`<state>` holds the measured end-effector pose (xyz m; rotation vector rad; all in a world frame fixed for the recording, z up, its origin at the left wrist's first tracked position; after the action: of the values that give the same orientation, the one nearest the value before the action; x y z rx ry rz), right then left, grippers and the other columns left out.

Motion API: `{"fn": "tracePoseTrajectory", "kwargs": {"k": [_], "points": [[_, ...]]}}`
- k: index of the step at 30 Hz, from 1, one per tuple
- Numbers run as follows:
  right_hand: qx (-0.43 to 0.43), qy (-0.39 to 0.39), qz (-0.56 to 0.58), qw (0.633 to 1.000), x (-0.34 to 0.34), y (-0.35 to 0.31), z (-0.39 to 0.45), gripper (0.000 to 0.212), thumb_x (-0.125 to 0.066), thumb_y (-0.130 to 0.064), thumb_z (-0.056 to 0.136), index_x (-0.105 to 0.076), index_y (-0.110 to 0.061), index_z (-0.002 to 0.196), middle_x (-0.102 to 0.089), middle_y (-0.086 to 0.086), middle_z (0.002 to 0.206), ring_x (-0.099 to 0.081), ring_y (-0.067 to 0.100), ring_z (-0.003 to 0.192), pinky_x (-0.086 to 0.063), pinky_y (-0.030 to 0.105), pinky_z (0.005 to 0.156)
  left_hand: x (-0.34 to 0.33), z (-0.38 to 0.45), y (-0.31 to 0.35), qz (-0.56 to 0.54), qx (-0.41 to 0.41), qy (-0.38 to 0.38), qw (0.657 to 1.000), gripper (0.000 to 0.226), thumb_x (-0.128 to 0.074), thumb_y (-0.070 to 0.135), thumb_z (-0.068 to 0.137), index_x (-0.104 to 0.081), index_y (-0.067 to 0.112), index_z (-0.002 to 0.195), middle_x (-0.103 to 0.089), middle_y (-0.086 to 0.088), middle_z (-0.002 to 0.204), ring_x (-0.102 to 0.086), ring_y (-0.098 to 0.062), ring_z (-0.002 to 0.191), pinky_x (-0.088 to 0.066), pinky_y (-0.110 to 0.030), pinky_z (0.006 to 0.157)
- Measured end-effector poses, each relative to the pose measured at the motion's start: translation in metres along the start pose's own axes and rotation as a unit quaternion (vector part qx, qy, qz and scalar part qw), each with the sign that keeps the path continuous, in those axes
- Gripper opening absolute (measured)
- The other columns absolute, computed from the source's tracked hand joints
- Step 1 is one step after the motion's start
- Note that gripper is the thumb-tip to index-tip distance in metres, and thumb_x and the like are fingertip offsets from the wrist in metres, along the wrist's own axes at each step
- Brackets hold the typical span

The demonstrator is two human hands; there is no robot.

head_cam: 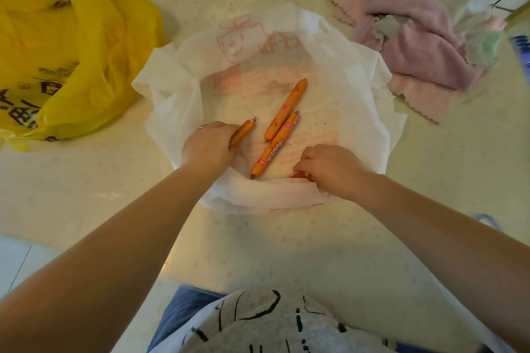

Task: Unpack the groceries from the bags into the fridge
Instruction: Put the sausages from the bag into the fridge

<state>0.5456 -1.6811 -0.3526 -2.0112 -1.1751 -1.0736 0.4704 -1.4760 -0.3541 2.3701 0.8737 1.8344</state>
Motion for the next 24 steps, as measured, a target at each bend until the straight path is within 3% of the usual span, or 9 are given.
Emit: {"fn": "tracePoseTrajectory", "kwargs": {"k": [6,10,13,15,17,21,24], "points": [[0.007,0.122,0.014,0.992,0.022,0.008,0.014,0.034,-0.051,-0.018,0.092,-0.058,-0.028,0.123,-0.057,0.002,0.118,-0.054,0.028,0.104,-0.043,0.038,0.079,0.000,0.012,0.005,-0.043,0.013,0.007,0.999,0.031,-0.049,0.022,0.090,-0.057,0.028,0.119,-0.056,0.001,0.105,-0.055,-0.021,0.094,-0.049,-0.036,0.076],[0.031,0.199,0.010,0.979,0.033,0.017,0.024,0.030,-0.065,-0.012,0.081,-0.067,-0.024,0.109,-0.065,0.005,0.101,-0.061,0.032,0.082,-0.048,0.036,0.069,0.007,0.036,0.020,-0.140,-0.001,0.042,0.989,0.035,-0.060,0.021,0.085,-0.060,0.027,0.119,-0.061,0.002,0.109,-0.060,-0.017,0.093,-0.046,-0.028,0.074],[0.073,0.196,0.010,0.978,0.030,0.018,0.032,0.035,-0.065,-0.009,0.081,-0.065,-0.024,0.112,-0.064,0.002,0.105,-0.060,0.028,0.089,-0.047,0.035,0.071,0.008,0.055,0.035,-0.250,0.005,0.038,0.967,0.037,-0.065,0.016,0.083,-0.061,0.019,0.120,-0.064,0.000,0.113,-0.062,-0.017,0.098,-0.047,-0.025,0.082],[0.097,0.189,0.034,0.977,0.026,0.017,0.033,0.033,-0.065,-0.008,0.081,-0.066,-0.023,0.111,-0.063,0.004,0.108,-0.058,0.028,0.097,-0.046,0.038,0.077,0.003,0.067,0.041,-0.277,0.022,0.019,0.960,0.045,-0.068,0.019,0.082,-0.057,0.019,0.125,-0.063,0.000,0.117,-0.061,-0.016,0.101,-0.048,-0.030,0.090],[0.121,0.199,0.019,0.972,0.022,0.015,0.033,0.037,-0.070,-0.008,0.078,-0.066,-0.023,0.111,-0.062,0.006,0.112,-0.058,0.028,0.100,-0.049,0.040,0.078,-0.001,0.077,0.045,-0.288,0.029,0.002,0.957,0.050,-0.069,0.022,0.079,-0.056,0.020,0.127,-0.063,0.001,0.117,-0.060,-0.015,0.102,-0.049,-0.035,0.092],[0.114,0.214,0.009,0.970,0.020,0.024,0.039,0.045,-0.071,-0.006,0.074,-0.064,-0.020,0.116,-0.060,0.011,0.120,-0.058,0.030,0.107,-0.049,0.040,0.082,-0.005,0.088,0.053,-0.253,0.018,-0.014,0.967,0.048,-0.069,0.022,0.079,-0.057,0.023,0.126,-0.063,0.003,0.120,-0.060,-0.012,0.104,-0.046,-0.024,0.089],[0.118,0.216,-0.019,0.969,0.023,0.027,0.042,0.043,-0.071,-0.010,0.076,-0.064,-0.021,0.117,-0.062,0.008,0.117,-0.059,0.029,0.103,-0.047,0.038,0.084,-0.005,0.092,0.059,-0.240,0.003,-0.019,0.971,0.047,-0.068,0.021,0.080,-0.057,0.023,0.126,-0.063,0.003,0.120,-0.060,-0.012,0.103,-0.045,-0.023,0.088]]}}
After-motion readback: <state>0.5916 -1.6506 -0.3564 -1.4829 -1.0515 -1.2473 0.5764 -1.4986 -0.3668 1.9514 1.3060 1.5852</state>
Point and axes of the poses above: each hand's wrist, its own z-axis towards the middle knuckle, its own x-axis out of the back of the hand, y = z × x, the point moved 4 cm from there along z, towards the middle knuckle
